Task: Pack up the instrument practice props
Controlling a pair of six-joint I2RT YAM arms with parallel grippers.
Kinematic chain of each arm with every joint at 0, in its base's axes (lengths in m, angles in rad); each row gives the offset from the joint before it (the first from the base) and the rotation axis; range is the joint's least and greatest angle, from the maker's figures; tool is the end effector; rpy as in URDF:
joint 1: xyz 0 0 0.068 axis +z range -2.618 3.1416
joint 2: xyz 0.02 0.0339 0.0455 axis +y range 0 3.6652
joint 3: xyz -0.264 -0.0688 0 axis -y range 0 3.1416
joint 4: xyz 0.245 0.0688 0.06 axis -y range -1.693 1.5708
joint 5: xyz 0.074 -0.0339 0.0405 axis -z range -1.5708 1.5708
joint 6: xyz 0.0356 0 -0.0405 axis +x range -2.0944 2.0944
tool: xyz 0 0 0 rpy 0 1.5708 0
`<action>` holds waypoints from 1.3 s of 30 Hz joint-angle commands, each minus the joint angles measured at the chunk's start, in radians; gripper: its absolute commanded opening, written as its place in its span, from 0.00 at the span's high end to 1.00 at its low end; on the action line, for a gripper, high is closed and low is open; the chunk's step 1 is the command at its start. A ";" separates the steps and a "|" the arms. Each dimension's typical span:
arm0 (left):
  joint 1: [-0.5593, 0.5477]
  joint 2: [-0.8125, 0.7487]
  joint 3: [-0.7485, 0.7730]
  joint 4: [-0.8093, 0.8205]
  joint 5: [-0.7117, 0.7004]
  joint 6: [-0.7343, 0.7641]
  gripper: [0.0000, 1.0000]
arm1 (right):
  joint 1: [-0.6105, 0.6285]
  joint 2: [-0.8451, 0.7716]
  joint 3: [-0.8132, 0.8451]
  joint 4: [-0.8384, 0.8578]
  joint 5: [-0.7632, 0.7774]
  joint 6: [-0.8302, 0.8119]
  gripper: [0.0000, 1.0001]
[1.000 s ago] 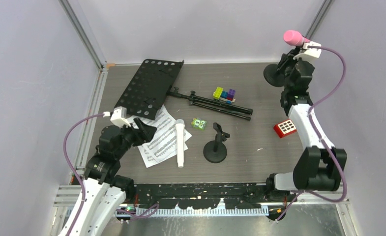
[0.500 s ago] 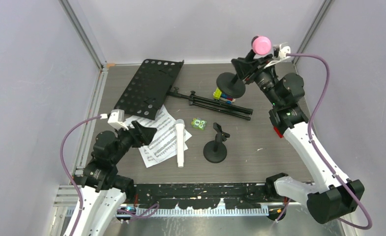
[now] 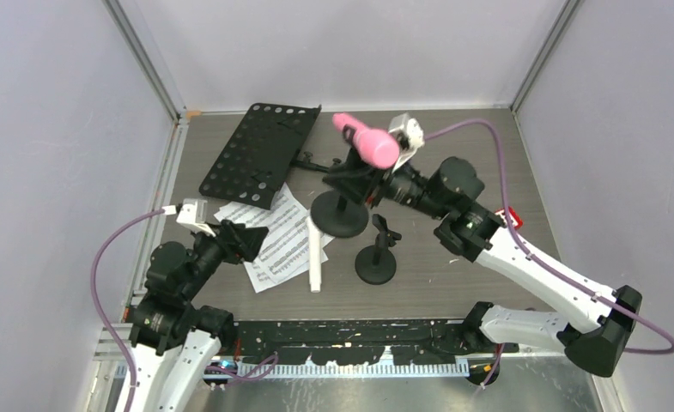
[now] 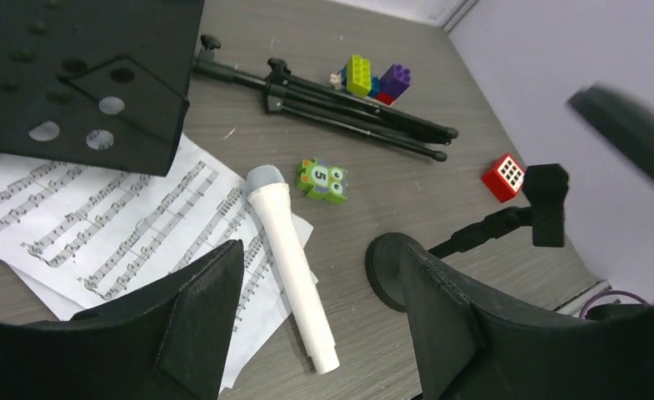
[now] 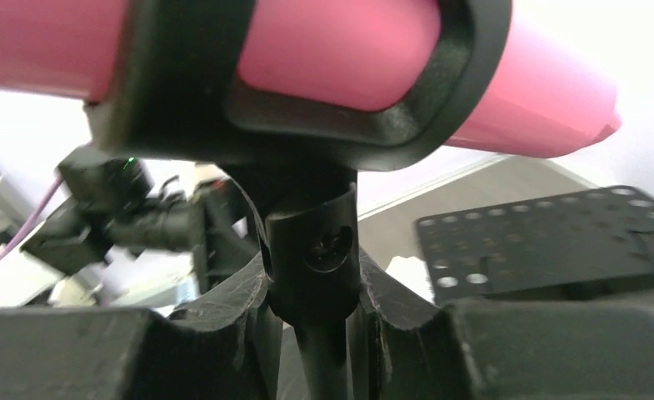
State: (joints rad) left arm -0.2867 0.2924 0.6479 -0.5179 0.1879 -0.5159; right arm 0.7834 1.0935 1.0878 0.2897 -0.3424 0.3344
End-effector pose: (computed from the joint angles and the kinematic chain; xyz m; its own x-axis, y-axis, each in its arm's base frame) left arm 0.0783 -0.0300 0.3135 -0.3592 -0.3994 -0.8435 0.3189 0.7969 -0.5131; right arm 0.1668 0.1830 0.4367 -0.1056 0.3312 -0.9376 -0.9088 0.3507 0.2262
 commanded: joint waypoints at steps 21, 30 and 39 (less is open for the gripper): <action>0.004 -0.156 0.043 -0.058 0.049 0.079 0.34 | 0.390 -0.088 -0.489 0.575 -0.216 -0.467 0.99; 0.004 -0.140 0.030 -0.034 0.064 0.063 0.36 | 0.436 -0.166 -0.652 0.544 -0.059 -0.496 1.00; 0.004 -0.119 0.003 0.001 0.084 0.042 0.37 | 0.516 -0.179 -0.782 0.528 0.190 -0.568 0.99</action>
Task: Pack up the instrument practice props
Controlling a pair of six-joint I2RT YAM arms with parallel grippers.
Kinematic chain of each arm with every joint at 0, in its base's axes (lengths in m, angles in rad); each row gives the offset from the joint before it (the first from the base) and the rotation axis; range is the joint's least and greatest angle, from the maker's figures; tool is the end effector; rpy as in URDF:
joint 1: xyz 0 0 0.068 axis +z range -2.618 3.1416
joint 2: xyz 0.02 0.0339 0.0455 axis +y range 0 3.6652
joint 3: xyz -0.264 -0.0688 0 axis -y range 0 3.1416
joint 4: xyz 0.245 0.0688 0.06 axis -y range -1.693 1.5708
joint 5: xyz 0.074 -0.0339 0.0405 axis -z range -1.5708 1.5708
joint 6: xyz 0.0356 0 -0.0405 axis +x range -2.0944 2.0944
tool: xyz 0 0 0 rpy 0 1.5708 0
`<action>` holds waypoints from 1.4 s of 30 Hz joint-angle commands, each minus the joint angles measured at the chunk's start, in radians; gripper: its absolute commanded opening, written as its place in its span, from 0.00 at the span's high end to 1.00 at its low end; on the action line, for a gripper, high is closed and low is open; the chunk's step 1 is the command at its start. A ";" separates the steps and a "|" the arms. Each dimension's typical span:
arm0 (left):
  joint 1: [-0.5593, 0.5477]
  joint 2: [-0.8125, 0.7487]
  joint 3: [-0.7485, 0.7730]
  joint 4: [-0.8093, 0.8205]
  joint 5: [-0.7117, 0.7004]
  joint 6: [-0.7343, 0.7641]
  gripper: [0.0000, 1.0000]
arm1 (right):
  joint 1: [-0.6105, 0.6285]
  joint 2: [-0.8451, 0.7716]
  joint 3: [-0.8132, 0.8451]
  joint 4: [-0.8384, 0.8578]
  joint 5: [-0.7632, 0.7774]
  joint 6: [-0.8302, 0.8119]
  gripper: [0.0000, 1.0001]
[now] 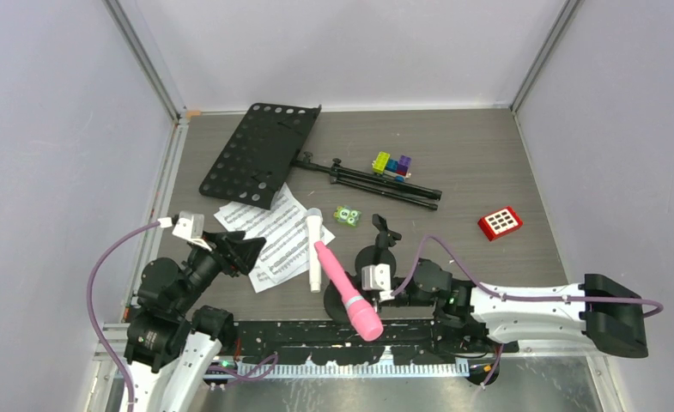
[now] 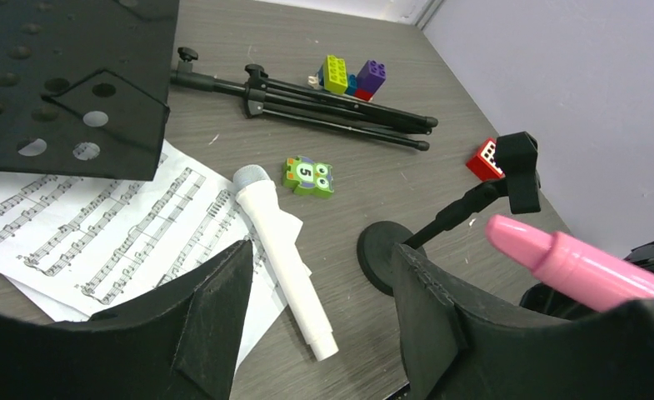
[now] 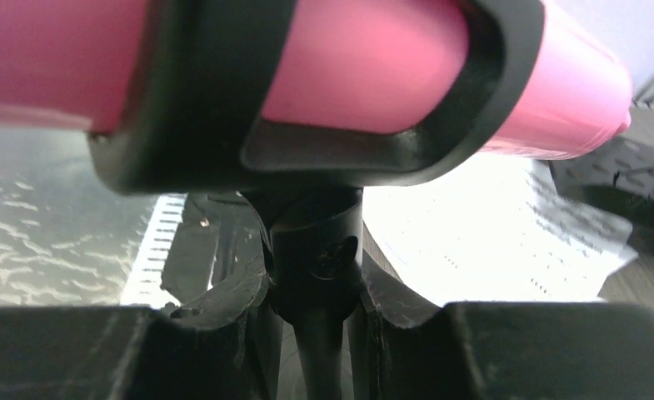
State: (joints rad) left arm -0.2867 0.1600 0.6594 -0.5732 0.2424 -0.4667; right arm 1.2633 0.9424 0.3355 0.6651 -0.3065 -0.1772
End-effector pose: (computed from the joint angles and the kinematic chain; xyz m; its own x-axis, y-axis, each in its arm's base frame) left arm 0.0494 -0.0235 0.3176 -0.2900 -0.3699 -0.8827 0.4184 0.7805 -0.4645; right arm 0.0527 0.2015 0.2429 0.1936 0.0543 -0.9796 -0.9811 0.0112 -0.1933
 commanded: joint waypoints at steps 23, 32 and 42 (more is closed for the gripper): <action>0.004 0.034 -0.014 0.076 0.048 -0.022 0.38 | 0.059 0.558 -0.101 0.771 0.794 -0.139 0.99; 0.004 0.047 0.015 0.055 0.041 -0.005 0.38 | -0.046 0.644 -0.050 0.771 0.836 -0.118 0.99; 0.004 0.029 0.005 0.040 0.034 -0.008 0.38 | -0.265 0.574 -0.113 0.768 0.763 -0.126 0.99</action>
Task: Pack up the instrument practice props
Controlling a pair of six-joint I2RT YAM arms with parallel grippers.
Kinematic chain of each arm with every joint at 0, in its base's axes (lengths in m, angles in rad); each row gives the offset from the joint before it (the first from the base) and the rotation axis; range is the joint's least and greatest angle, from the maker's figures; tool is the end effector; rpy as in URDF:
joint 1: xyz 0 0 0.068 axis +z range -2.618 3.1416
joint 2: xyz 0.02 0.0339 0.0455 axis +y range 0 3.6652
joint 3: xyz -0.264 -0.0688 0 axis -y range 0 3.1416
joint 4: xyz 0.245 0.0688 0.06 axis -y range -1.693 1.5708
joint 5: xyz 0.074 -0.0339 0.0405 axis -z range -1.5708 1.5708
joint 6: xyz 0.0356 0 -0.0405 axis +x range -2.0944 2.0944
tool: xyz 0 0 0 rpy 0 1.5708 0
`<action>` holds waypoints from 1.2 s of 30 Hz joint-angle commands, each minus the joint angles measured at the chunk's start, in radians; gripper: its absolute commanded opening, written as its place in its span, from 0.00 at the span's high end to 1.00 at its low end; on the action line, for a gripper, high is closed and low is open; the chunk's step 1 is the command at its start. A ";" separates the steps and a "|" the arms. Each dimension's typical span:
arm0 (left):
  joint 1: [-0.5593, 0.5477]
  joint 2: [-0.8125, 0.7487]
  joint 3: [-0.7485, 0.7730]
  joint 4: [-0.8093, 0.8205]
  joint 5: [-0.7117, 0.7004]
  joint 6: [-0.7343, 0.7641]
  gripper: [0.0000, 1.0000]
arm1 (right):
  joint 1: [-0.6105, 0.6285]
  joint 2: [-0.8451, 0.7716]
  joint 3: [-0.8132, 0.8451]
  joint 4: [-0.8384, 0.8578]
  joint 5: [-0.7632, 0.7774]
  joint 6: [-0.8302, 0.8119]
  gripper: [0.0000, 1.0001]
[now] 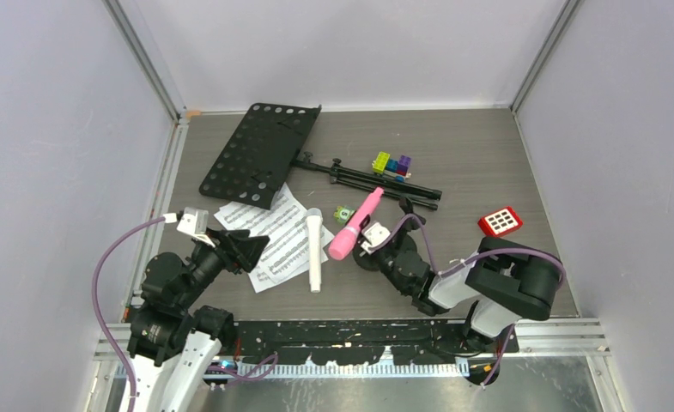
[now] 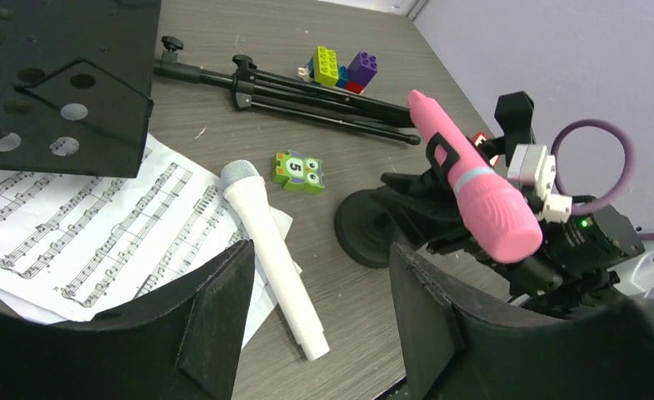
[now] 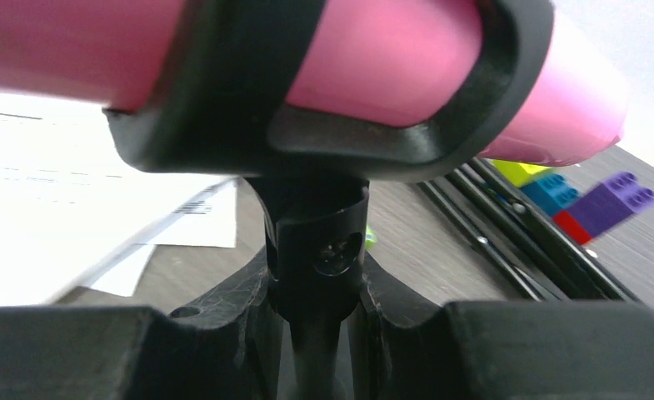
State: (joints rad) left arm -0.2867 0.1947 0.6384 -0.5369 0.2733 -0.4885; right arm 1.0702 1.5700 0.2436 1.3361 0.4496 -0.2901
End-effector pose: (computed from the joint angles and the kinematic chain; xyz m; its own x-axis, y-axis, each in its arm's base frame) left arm 0.0590 -0.0274 0.3139 -0.3276 -0.3745 -0.8674 0.4262 0.7608 -0.4894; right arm 0.1304 0.2061 0.1553 0.1708 -0.2246 -0.9594 -0.5559 0.7820 -0.2820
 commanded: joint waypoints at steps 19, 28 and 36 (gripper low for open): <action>0.004 -0.006 0.028 -0.001 -0.001 0.015 0.38 | 0.161 -0.247 0.101 -0.200 0.043 0.136 0.99; 0.004 -0.011 0.027 -0.009 0.001 0.014 0.38 | 0.231 -0.083 0.058 -0.023 0.158 0.276 0.93; 0.004 -0.026 0.032 -0.030 -0.009 0.022 0.38 | 0.231 -0.024 0.000 0.062 0.158 0.288 0.50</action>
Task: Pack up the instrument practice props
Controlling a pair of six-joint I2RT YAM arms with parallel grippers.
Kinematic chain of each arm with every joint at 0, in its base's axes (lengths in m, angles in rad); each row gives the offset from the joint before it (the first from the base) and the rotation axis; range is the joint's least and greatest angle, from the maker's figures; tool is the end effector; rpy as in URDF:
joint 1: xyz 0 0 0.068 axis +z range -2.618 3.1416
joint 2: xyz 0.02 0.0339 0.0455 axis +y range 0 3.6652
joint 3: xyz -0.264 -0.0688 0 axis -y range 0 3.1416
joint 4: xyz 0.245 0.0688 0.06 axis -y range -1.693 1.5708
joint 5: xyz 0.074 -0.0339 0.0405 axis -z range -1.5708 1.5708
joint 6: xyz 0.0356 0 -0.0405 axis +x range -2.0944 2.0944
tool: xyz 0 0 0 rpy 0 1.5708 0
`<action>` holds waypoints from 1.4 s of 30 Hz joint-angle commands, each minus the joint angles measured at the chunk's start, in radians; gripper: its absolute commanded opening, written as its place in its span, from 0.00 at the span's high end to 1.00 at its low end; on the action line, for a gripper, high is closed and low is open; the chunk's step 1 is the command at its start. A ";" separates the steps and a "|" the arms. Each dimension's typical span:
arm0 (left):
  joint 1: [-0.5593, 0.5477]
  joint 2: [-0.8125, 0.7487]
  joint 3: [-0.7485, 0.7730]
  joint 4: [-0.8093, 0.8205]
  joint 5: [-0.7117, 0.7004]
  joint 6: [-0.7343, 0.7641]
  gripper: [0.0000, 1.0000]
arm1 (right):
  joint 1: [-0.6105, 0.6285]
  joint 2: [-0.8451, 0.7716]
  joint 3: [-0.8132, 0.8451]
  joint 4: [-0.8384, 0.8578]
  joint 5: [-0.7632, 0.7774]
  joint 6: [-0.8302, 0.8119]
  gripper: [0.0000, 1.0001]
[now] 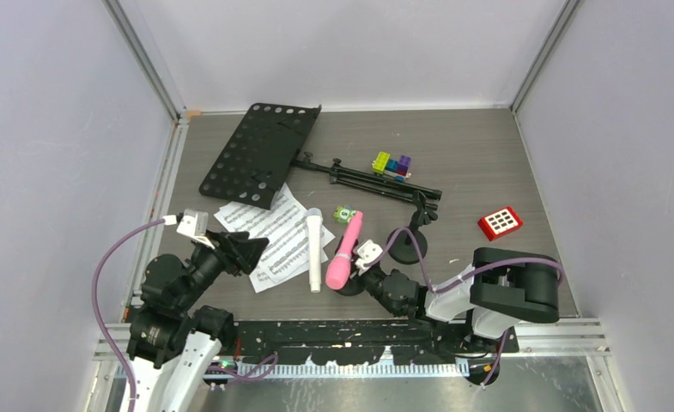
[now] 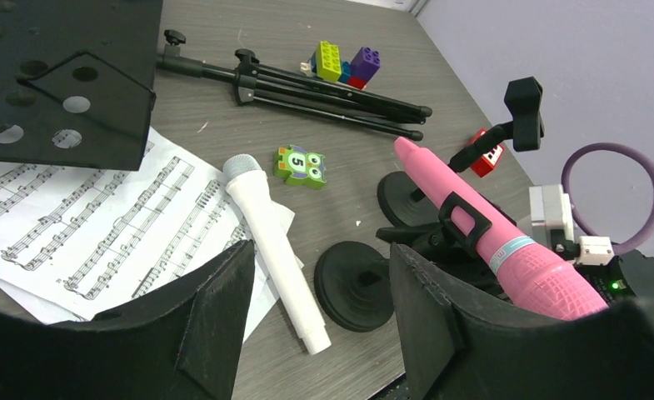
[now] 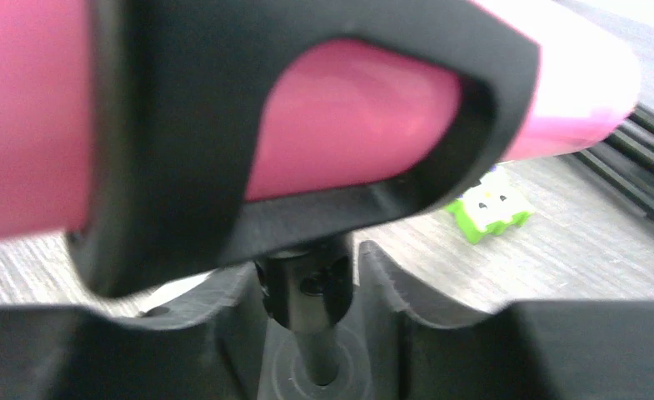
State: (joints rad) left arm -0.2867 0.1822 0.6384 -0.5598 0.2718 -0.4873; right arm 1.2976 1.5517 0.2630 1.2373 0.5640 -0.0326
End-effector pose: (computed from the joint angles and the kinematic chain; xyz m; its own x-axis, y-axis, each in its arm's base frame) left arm 0.0564 -0.0266 0.3119 -0.3351 -0.3714 -0.8659 0.4206 0.7634 -0.4903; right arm 0.0844 0.2305 0.1535 0.0080 -0.0736 -0.9973 -0.6698 0.7401 -0.0600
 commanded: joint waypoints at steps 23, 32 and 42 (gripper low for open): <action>0.004 0.040 0.049 0.123 0.133 0.040 0.36 | 0.003 0.100 -0.064 0.203 -0.101 -0.056 0.17; 0.004 0.081 0.030 0.321 0.200 0.073 0.31 | 0.003 0.181 0.019 0.203 -0.070 -0.076 0.45; 0.004 0.119 -0.014 0.415 0.217 0.041 0.29 | 0.003 0.225 0.077 0.203 -0.056 -0.107 0.63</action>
State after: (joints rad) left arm -0.2867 0.3016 0.6392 -0.2276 0.4656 -0.4377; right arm 1.2987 1.7679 0.2974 1.3647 0.4858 -0.1215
